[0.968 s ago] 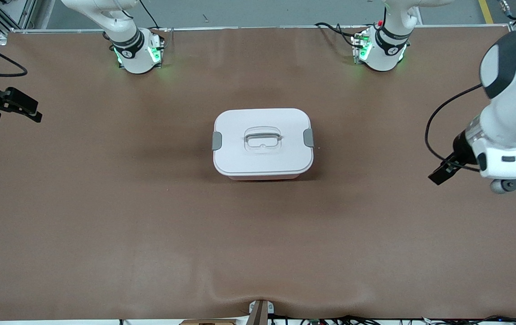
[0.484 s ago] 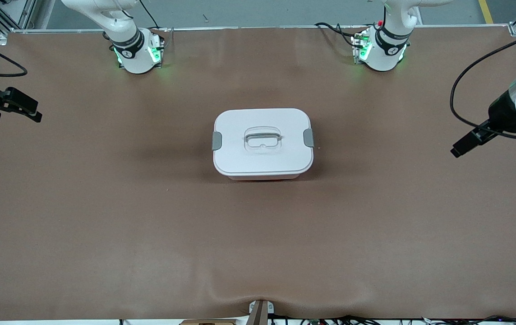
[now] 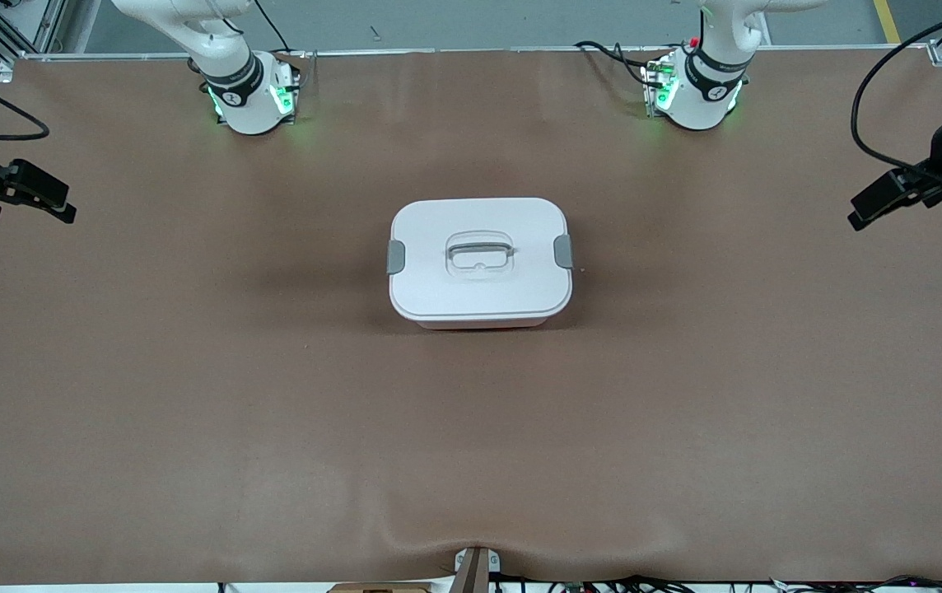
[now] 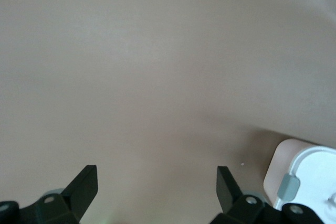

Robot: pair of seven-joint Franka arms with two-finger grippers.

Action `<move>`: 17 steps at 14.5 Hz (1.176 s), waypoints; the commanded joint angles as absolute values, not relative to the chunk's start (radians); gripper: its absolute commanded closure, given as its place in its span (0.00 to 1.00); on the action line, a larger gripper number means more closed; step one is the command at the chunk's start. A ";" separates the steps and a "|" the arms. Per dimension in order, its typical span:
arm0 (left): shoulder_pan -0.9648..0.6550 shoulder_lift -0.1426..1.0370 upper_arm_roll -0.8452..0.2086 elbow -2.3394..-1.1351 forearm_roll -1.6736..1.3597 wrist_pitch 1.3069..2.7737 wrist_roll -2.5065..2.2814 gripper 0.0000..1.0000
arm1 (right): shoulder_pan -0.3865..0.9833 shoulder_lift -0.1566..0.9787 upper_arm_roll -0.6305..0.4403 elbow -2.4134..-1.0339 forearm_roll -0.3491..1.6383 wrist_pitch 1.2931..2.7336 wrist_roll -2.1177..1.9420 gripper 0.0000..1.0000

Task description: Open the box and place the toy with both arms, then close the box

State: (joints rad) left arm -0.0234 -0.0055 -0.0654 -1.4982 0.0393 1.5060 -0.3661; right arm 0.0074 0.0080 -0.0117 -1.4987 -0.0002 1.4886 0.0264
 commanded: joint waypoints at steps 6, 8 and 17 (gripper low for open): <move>-0.020 -0.058 -0.061 -1.502 0.034 1.454 -0.079 0.00 | 0.000 0.005 -0.002 -1.488 -0.011 1.491 0.034 0.00; -0.020 -0.058 -0.061 -1.502 0.035 1.448 -0.055 0.00 | 0.000 0.005 0.000 -1.488 -0.008 1.491 0.034 0.00; -0.020 -0.052 -0.061 -1.519 0.035 1.433 -0.044 0.00 | 0.000 0.005 0.000 -1.489 -0.011 1.486 0.034 0.00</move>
